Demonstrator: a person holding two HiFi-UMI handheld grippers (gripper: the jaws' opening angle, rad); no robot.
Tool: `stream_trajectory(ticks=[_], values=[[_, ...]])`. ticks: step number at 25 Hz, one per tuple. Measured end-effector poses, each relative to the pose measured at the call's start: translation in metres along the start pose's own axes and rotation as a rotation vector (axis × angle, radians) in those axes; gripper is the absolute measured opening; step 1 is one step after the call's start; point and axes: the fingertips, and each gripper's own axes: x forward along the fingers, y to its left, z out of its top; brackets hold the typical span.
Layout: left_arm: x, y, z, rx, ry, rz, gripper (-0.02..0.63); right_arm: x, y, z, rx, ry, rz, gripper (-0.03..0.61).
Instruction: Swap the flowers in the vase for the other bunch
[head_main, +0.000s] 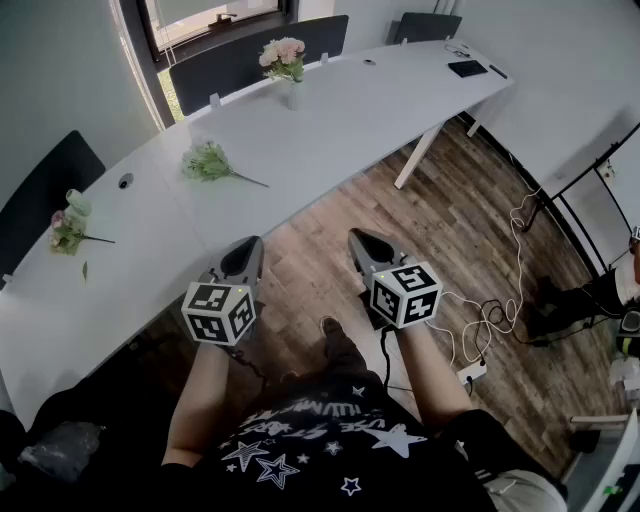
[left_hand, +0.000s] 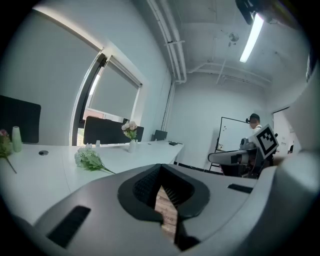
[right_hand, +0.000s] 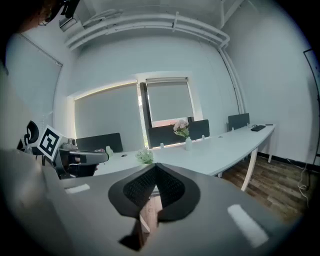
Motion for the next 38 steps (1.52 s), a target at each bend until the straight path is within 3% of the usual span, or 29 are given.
stream_trajectory(ticks=[9,25,38], values=[[-0.022,-0.011,-0.019,-0.011,0.013,-0.02,0.008,-0.024,0.017,-0.024,0.048,0.01,-0.017,0.002],[-0.027,-0.023,-0.035,-0.027,0.028,-0.018,0.008,-0.051,-0.003,-0.035,0.129,-0.058,-0.063,0.002],[0.034,-0.018,-0.027,-0.043,0.051,-0.025,0.008,-0.021,-0.06,-0.038,0.16,-0.007,-0.081,0.002]])
